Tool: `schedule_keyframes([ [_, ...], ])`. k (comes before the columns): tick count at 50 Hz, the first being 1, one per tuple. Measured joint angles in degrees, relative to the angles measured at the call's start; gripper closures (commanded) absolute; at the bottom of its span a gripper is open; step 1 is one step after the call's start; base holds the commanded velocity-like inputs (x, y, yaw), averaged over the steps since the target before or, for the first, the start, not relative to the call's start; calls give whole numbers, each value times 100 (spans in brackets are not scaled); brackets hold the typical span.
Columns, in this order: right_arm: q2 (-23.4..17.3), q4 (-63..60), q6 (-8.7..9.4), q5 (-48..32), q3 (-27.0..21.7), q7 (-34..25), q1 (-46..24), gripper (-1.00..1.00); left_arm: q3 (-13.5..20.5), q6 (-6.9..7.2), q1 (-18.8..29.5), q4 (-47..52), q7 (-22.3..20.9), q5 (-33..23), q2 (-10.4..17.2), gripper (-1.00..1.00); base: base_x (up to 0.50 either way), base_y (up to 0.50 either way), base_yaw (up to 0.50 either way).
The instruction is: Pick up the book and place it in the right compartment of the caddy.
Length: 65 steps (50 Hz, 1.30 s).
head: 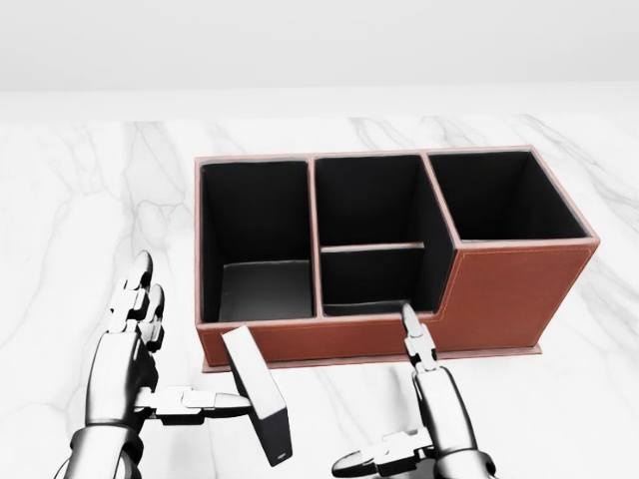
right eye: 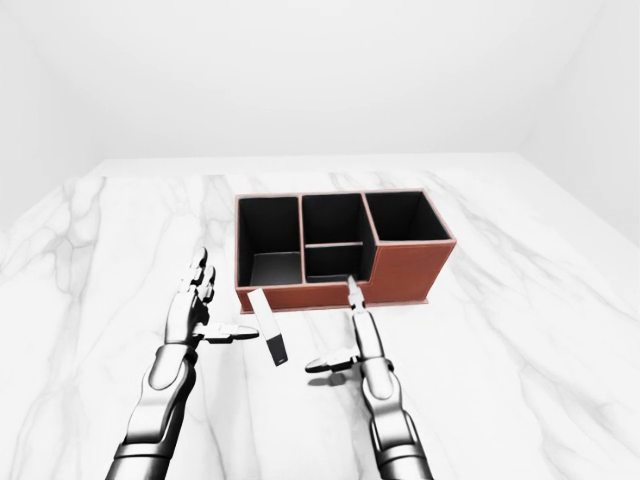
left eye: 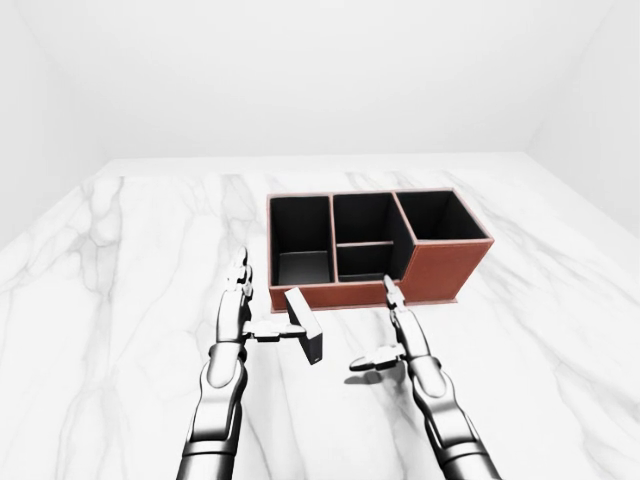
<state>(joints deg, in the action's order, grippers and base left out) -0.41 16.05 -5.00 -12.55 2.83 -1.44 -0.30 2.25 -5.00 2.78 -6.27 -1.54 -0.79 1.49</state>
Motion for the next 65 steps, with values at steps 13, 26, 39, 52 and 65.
schedule_keyframes([
  [13,44,-93,0,-76,123,-11,121,-100,-16,0,-5,-29,-4,-23,-5,-100,0,0,0],
  [26,116,-235,0,-189,332,13,263,-100,-30,0,1,-79,-3,-60,-7,-100,0,0,0],
  [39,185,-315,0,-271,549,57,358,-100,-43,0,7,-129,-1,-92,-11,-100,0,0,0],
  [52,272,-286,0,-291,742,111,372,-100,-52,0,23,-185,6,-110,-15,-100,0,0,0],
  [65,347,-325,0,-283,890,249,392,-100,-61,0,27,-222,16,-122,-19,-100,0,0,0],
])
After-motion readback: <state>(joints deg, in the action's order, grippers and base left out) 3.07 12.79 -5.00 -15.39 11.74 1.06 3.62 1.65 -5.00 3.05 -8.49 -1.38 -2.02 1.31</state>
